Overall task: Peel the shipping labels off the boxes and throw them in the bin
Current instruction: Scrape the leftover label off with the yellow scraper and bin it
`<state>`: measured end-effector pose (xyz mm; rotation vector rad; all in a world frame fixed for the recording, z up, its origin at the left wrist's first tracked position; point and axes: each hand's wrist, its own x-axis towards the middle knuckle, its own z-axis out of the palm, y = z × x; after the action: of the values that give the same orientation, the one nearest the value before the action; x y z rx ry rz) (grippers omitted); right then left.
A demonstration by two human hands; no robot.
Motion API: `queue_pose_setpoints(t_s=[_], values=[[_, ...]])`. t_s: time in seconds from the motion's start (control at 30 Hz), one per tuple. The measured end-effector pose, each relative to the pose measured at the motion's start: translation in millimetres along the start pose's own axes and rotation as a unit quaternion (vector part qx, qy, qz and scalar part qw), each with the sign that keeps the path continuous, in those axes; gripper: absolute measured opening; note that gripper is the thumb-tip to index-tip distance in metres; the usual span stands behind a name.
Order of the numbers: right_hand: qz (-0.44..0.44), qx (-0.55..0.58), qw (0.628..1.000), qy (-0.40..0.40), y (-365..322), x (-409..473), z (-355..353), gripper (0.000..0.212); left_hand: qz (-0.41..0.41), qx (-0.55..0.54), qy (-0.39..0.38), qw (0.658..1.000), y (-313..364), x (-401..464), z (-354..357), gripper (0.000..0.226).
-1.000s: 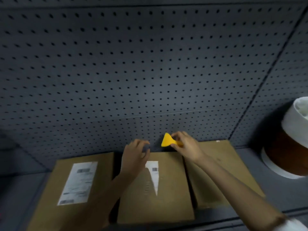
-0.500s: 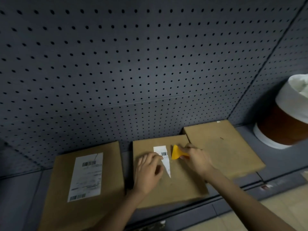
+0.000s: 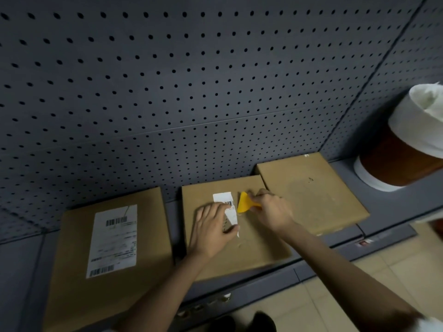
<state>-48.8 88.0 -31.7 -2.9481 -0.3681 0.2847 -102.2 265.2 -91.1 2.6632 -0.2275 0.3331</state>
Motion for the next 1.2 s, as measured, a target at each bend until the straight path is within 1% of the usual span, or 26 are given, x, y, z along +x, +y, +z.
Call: queue_pose_setpoints(t_s=[0.13, 0.3, 0.43, 0.47, 0.57, 0.67, 0.8, 0.9, 0.97, 1.07, 1.1, 1.2], values=[[0.004, 0.035, 0.999, 0.001, 0.7, 0.8, 3.9, 0.038, 0.003, 0.000, 0.000, 1.000, 0.2, 0.5, 1.3, 0.054], [0.016, 0.083, 0.996, -0.020, 4.6, 0.5, 6.7, 0.041, 0.009, 0.019, -0.006, 1.000, 2.4, 1.0, 0.0, 0.059], [0.035, 0.197, 0.980, -0.026, 9.2, -5.2, 3.7, 0.040, 0.005, 0.027, -0.011, 1.000, 1.8, 0.4, -1.1, 0.059], [0.037, 0.211, 0.976, -0.026, 12.7, -8.1, 4.2, 0.039, 0.005, 0.023, -0.006, 1.000, 1.6, 0.3, -1.2, 0.058], [0.057, 0.206, 0.977, -0.014, 23.6, -13.2, 8.8, 0.042, 0.010, 0.018, 0.007, 1.000, 2.1, 0.2, -1.6, 0.057], [0.051, 0.190, 0.980, -0.001, 22.6, -8.5, 9.1, 0.043, 0.009, 0.022, 0.009, 1.000, 1.4, -0.2, -0.2, 0.057], [0.016, 0.137, 0.990, -0.013, 9.8, 0.5, 9.8, 0.041, 0.007, 0.025, 0.002, 1.000, 0.5, 0.7, 1.4, 0.057], [0.032, 0.136, 0.990, -0.018, 11.9, 1.7, 11.3, 0.041, 0.006, 0.027, 0.002, 1.000, -0.1, 2.4, 2.4, 0.057], [0.031, 0.153, 0.988, -0.018, 10.0, -1.4, 13.1, 0.041, 0.006, 0.033, 0.005, 0.999, -0.1, 2.6, 3.2, 0.057], [-0.023, 0.231, 0.971, -0.053, -13.5, -7.6, 25.1, 0.037, 0.005, 0.024, 0.002, 1.000, 0.6, 1.4, 3.4, 0.054], [-0.024, 0.244, 0.968, -0.048, -19.6, -6.5, 27.8, 0.035, -0.004, 0.018, 0.005, 1.000, 0.5, 1.2, 3.2, 0.055], [0.023, 0.262, 0.965, -0.007, -13.4, 3.4, 17.6, 0.039, -0.028, 0.000, 0.019, 0.999, -2.8, 0.2, 1.8, 0.053]])
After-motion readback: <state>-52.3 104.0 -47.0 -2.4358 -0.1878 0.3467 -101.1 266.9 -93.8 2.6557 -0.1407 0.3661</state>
